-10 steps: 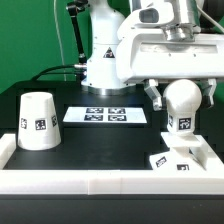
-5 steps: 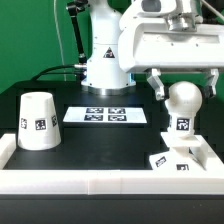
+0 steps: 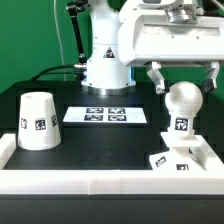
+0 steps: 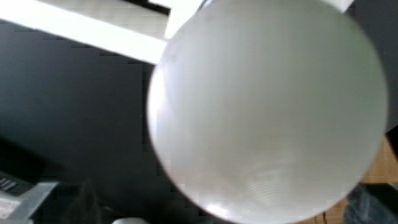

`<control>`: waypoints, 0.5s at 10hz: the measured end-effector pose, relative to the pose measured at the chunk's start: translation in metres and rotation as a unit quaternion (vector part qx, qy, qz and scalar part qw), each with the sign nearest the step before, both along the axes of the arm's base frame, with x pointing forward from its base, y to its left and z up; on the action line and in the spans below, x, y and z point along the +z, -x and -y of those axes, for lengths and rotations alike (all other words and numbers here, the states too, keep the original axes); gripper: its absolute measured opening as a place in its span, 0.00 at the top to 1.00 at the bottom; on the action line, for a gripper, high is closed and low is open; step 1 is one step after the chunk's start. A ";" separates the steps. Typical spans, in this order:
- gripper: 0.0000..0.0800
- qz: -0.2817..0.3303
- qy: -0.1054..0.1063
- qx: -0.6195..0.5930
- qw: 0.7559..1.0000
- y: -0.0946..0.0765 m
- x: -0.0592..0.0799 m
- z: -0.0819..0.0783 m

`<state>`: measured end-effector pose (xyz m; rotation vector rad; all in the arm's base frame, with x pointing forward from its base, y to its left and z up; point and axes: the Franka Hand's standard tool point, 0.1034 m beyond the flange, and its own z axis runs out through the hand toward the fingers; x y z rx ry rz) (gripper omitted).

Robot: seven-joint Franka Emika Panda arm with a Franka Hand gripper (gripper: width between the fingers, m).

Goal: Assemble lamp

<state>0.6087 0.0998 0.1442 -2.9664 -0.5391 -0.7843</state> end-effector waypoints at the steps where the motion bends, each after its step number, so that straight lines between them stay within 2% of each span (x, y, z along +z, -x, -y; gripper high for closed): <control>1: 0.13 -0.001 0.001 0.000 1.000 -0.001 0.000 0.001; 2: 0.13 -0.026 0.000 -0.002 1.000 0.004 -0.007 0.004; 3: 0.13 -0.095 -0.006 -0.006 0.995 0.011 -0.012 -0.003; 4: 0.13 -0.106 -0.004 -0.002 0.994 0.006 -0.009 -0.005; 5: 0.13 -0.146 -0.002 0.000 0.989 0.013 -0.014 -0.006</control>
Offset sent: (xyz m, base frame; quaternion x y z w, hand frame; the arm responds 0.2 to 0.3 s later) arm -0.0011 -0.0065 -0.0084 0.0011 -0.1229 -0.0082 0.9924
